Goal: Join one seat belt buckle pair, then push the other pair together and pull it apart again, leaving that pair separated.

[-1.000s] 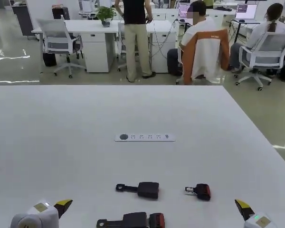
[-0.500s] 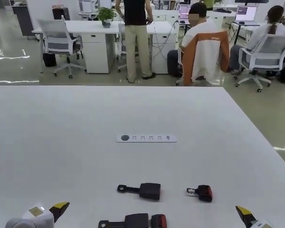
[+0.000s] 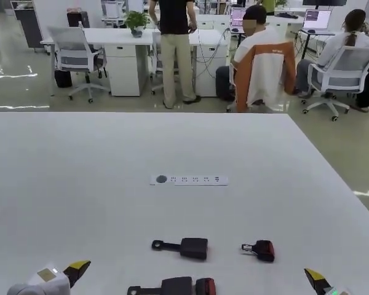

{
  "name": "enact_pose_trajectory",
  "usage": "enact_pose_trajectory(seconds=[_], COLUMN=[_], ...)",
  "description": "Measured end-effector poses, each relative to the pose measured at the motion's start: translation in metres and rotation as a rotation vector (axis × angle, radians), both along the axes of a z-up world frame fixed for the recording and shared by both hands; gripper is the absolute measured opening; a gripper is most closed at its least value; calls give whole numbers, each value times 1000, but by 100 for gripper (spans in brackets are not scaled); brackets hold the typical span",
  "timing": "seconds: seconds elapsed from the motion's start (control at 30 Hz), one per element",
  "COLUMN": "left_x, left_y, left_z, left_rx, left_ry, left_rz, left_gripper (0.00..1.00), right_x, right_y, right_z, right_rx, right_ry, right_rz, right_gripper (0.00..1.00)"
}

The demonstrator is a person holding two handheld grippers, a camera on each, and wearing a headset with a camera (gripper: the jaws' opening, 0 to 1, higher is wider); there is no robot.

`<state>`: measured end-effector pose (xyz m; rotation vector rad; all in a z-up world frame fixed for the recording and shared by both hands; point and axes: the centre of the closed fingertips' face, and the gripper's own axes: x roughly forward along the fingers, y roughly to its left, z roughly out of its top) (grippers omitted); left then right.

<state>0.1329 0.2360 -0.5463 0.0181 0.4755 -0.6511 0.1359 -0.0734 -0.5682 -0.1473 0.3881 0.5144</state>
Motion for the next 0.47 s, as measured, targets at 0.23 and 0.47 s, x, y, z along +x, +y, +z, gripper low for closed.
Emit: enact_pose_trajectory(seconds=[0.23,0.47], left_x=[0,-1], left_y=[0,1], left_z=[3,1], left_rx=[11,22], left_ry=[-12,-17], left_rz=[-6,-10], left_gripper=[100,100], right_x=[-3,-5], right_y=[-2,-3], right_z=[-2,1], right_rx=[-2,-4], right_ry=[3,1], right_rz=[-3,-8], right_gripper=[100,100])
